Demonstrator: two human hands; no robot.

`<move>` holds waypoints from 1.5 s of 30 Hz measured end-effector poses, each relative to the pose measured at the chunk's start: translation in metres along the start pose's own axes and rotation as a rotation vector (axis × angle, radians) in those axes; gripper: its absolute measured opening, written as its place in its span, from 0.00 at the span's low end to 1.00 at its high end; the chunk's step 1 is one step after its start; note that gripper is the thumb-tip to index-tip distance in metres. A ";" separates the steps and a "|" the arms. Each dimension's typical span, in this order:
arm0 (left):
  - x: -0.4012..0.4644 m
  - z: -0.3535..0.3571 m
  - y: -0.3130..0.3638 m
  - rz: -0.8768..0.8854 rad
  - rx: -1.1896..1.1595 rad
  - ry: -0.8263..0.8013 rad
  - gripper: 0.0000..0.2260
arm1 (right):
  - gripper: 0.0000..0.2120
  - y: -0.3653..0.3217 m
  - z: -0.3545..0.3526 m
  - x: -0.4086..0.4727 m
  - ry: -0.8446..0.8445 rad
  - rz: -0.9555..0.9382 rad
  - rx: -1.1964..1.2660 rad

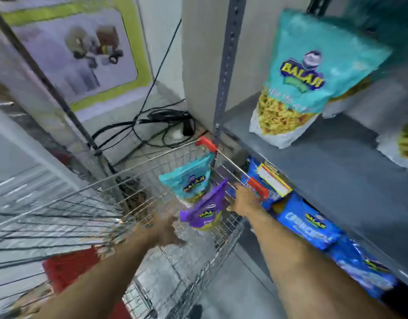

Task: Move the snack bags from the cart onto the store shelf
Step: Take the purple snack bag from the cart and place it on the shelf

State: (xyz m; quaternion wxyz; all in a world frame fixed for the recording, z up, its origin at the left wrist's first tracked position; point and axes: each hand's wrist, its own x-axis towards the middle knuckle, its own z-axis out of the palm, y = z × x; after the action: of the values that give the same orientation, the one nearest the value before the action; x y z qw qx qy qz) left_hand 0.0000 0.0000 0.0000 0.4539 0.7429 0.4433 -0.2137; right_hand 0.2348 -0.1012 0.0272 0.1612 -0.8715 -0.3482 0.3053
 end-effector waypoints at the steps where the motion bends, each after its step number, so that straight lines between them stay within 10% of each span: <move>1: 0.006 0.007 0.000 0.073 -0.009 0.029 0.35 | 0.30 0.004 0.003 0.010 -0.028 -0.004 0.070; 13: 0.064 0.037 0.015 0.157 -0.665 0.516 0.12 | 0.05 0.011 0.044 0.066 -0.336 -0.030 0.384; 20: 0.020 -0.035 0.029 0.310 -0.572 0.695 0.19 | 0.20 -0.040 0.019 0.030 -0.105 -0.235 0.567; 31: -0.084 -0.096 0.166 0.646 -0.419 0.543 0.18 | 0.14 -0.049 -0.098 -0.066 0.322 -0.352 0.834; 34: -0.094 -0.073 0.220 0.764 -0.325 0.462 0.28 | 0.10 -0.008 -0.131 -0.103 0.447 -0.307 0.921; 45: -0.146 0.095 0.453 1.169 -0.223 -0.036 0.17 | 0.08 0.197 -0.264 -0.255 1.078 -0.181 0.924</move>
State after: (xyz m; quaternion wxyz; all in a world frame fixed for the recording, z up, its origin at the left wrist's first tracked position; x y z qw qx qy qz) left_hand 0.3190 -0.2380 0.2776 0.5791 0.8077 -0.0274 0.1070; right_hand 0.3596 -0.4387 0.2382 0.6881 -0.7114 -0.1263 -0.0662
